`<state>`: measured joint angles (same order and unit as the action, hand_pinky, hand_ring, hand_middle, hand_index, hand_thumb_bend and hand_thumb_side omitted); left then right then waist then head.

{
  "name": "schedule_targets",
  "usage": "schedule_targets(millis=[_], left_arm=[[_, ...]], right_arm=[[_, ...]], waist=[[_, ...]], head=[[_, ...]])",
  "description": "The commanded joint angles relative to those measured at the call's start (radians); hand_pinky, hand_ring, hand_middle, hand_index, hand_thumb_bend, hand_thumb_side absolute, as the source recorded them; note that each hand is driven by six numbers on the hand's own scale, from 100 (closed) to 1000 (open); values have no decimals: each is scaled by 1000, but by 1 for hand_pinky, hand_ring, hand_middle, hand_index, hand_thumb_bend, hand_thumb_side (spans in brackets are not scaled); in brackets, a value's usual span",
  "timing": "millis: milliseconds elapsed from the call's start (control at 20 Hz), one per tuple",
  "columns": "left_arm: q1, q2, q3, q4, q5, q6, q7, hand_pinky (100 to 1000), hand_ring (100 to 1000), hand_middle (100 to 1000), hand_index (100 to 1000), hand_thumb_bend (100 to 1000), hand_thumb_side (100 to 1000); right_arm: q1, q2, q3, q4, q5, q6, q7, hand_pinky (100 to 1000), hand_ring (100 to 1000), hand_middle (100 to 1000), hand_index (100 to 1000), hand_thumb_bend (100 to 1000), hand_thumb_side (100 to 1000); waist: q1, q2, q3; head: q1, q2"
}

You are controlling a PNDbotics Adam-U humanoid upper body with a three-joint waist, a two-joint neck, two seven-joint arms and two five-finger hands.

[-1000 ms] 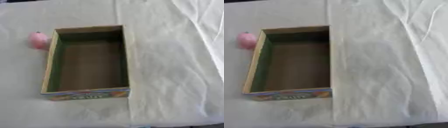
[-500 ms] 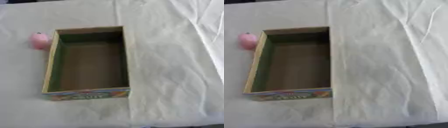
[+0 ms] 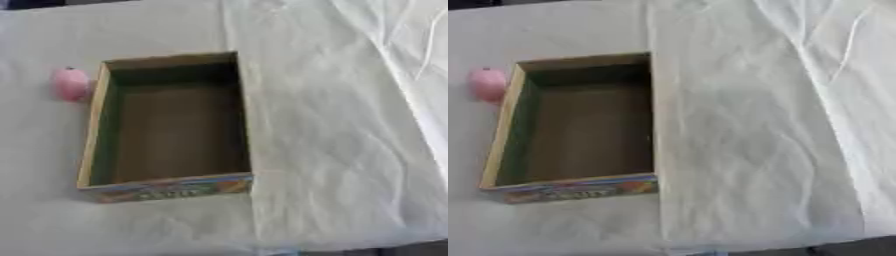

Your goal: Pick up objects on the table and place them in the box.

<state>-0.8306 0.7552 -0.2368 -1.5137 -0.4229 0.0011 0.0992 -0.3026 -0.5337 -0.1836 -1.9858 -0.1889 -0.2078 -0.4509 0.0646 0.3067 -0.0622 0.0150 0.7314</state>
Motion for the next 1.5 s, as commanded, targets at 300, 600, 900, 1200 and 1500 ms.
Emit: schedule_targets(millis=[300,600,900,1200,1500], left_arm=[[-109,-72,-145,197,-129,-28,-128,649,728,799,1000,367,862],[-180,-156,-151,350,-223,-83,-221,671,750,812,1000,456,787],[-222,-195,-94,424,-316,-113,-315,675,747,806,1000,341,890],[-216,-203,22,341,-407,-142,-406,671,745,808,1000,334,900],[-181,-131,55,337,-502,-155,-501,684,765,827,1000,456,906]], right_arm=[[-6,-23,-2,-14,-7,4,10,526,603,592,794,100,1000],[-6,-22,1,-14,-8,5,15,526,603,591,793,100,1000],[-2,-21,0,-14,-9,5,15,526,602,590,793,100,1000],[-2,-22,1,-14,-8,4,16,526,603,589,792,100,1000],[2,-28,-1,-14,-5,3,13,526,604,589,792,100,1000]], waist=[[-2,-24,4],[-1,-22,0],[-1,-19,0],[-3,-18,9],[0,-18,18]], head=[[6,-19],[16,-19],[17,-15],[12,-13],[3,-13]])
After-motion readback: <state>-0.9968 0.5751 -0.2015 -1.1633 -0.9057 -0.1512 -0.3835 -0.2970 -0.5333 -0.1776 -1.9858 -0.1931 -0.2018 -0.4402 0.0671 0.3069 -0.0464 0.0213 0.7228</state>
